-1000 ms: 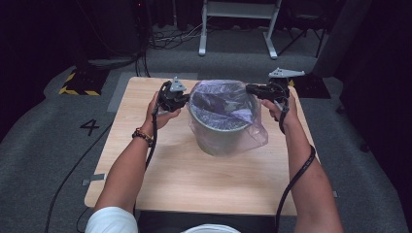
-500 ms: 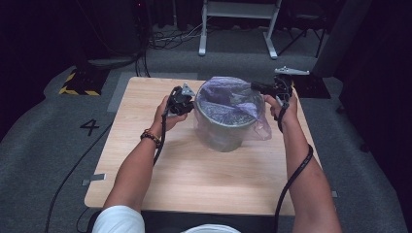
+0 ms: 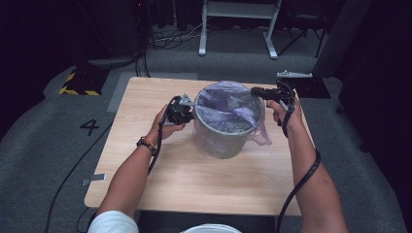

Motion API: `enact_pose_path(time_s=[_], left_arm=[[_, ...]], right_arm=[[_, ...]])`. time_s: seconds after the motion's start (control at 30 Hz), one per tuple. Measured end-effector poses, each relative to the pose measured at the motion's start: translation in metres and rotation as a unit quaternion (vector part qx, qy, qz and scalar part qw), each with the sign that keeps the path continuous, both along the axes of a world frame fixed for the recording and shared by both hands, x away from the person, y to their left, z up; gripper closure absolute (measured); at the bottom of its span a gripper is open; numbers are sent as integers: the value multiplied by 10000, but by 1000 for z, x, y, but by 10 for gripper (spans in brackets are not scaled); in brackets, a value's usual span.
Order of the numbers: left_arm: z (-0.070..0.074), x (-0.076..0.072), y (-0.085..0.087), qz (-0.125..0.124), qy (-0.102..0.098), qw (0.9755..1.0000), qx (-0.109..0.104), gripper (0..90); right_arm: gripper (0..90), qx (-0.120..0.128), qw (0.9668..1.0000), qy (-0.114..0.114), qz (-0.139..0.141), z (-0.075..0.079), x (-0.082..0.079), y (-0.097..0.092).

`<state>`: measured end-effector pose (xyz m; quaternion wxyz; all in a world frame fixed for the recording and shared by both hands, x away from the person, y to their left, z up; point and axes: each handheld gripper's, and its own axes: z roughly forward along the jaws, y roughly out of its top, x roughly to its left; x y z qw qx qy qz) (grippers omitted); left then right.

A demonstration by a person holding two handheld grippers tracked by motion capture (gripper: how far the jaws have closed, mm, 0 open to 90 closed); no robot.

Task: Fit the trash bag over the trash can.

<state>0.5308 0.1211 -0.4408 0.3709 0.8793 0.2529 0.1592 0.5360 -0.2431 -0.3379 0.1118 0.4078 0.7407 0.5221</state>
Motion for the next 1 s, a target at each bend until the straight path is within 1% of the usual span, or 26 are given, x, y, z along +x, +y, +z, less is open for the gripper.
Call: enact_pose_path(time_s=[0.03, 0.07, 0.17, 0.2, 0.23, 0.27, 0.3, 0.33, 0.37, 0.43, 0.47, 0.5, 0.53, 0.57, 0.6, 0.63, 0.67, 0.7, 0.73, 0.8, 0.83, 0.9, 0.97, 1.0], left_arm=[[-1, -2, 1, 18, 17, 10000, -17, 900], [-3, -4, 2, 17, 24, 10000, -23, 900], [-7, -7, 6, -58, 50, 9999, 134, 900], [-9, -8, 7, -48, 44, 9998, 190, 900], [-11, -8, 8, -27, 43, 9997, 241, 900], [-12, -9, 9, 22, 51, 9998, 207, 900], [-13, -9, 11, 41, 55, 9998, 169, 900], [-13, -10, 12, 77, 71, 9999, 106, 900], [-13, -11, 13, 83, 29, 9999, 100, 898], [-15, -14, 15, 103, 37, 9999, 78, 874], [-15, -16, 16, 180, -7, 9998, 41, 845], [-15, -18, 18, 227, -6, 9997, -18, 804], [-15, -20, 20, 238, -42, 9997, -58, 789], [-15, -22, 21, 350, -105, 9993, -82, 739], [-15, -23, 23, 507, -190, 9985, -71, 624], [-13, -25, 26, 594, -187, 9980, -124, 514], [-12, -27, 29, 664, -213, 9974, -202, 465], [-10, -30, 32, 759, -328, 9962, -280, 402], [-6, -33, 36, 837, -385, 9951, -364, 332], [2, -39, 45, 929, -451, 9924, -672, 241], [6, -43, 50, 928, -521, 9909, -823, 199], [15, -51, 58, 873, -590, 9879, -1140, 184], [23, -60, 63, 798, -688, 9863, -1270, 171], [26, -64, 65, 737, -705, 9867, -1267, 165]], right_arm=[[806, 14, 9999, 60, 82, 1, -3, 0], [805, -11, 9999, 73, 117, 2, -5, 0], [805, -102, 9998, -30, 151, 5, -9, -3], [814, -62, 9999, -61, 144, 5, -9, -4], [845, -43, 9999, -118, 59, 6, -9, -6], [867, -108, 9997, -204, -25, 8, -9, -7], [879, -137, 9996, -241, -8, 8, -9, -7], [896, -164, 9995, -252, 66, 7, -8, -7], [900, -326, 9991, -246, 65, 5, -7, -5], [900, -449, 9983, -354, 69, 3, -8, -3], [900, -469, 9983, -354, 58, 3, -8, -3], [900, -460, 9982, -396, 17, 3, -8, -4], [896, -478, 9979, -444, -9, 3, -9, -4], [886, -547, 9973, -483, -39, 3, -10, -4], [859, -575, 9969, -531, -44, 4, -11, -5], [828, -583, 9963, -636, -28, 5, -13, -5], [810, -616, 9952, -766, 14, 6, -16, -6], [782, -627, 9944, -853, 48, 9, -18, -6], [728, -612, 9935, -957, 71, 12, -22, -7], [668, -616, 9909, -1187, 132, 21, -29, -6], [632, -630, 9893, -1290, 275, 25, -34, -4], [561, -669, 9852, -1474, 564, 34, -45, 2], [501, -720, 9813, -1595, 804, 41, -54, 11], [474, -728, 9791, -1645, 946, 44, -58, 15]])
